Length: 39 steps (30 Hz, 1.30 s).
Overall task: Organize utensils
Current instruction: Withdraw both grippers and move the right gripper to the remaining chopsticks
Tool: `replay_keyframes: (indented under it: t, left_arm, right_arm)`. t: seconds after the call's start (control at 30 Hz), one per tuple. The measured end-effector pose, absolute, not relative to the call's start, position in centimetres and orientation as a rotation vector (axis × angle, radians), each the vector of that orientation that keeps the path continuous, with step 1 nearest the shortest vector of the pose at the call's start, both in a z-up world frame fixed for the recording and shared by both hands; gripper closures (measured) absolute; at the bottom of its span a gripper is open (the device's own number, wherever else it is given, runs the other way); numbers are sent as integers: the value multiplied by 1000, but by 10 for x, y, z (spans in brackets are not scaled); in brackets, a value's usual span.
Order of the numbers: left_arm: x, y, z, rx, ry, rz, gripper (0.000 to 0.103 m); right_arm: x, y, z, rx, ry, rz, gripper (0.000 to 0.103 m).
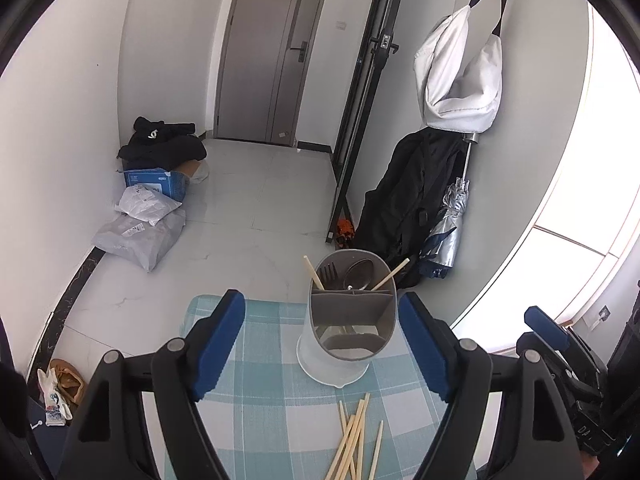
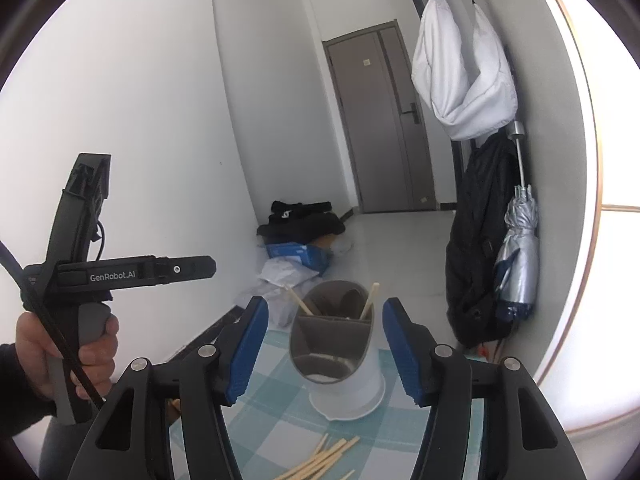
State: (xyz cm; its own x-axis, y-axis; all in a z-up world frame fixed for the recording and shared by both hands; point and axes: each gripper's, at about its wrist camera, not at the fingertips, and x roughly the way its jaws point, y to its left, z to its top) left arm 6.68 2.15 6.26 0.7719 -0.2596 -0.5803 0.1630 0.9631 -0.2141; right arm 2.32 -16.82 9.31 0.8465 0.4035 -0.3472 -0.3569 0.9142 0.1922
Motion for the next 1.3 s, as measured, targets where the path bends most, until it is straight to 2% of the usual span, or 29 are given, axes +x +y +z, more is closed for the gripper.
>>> replay_keyframes:
  t: [0.07,0.27,0.47,0.53,1.07,1.3]
  left_arm:
    - [57,20,62,-149,638,-219,18]
    - [32,20,53,-150,618,-200,16]
    - [13,27,36,-166,601,-178,11]
    - [12,27,27,-148,619,-184,11]
    - [1,39,-34,-158,679,-119,11]
    - [7,41,-51,-179,758,-137,11]
  right_arm:
    - [11,-167,92,123,400,401,43]
    - [-24,-165,82,118,401,342,33]
    - [-53,-154,69,85,399,326,30]
    - [-61,-148,63,65,400,314,15]
    - [-69,-129,5,13,590,202,15]
    - [-49,-130,-25,27,769,154,15]
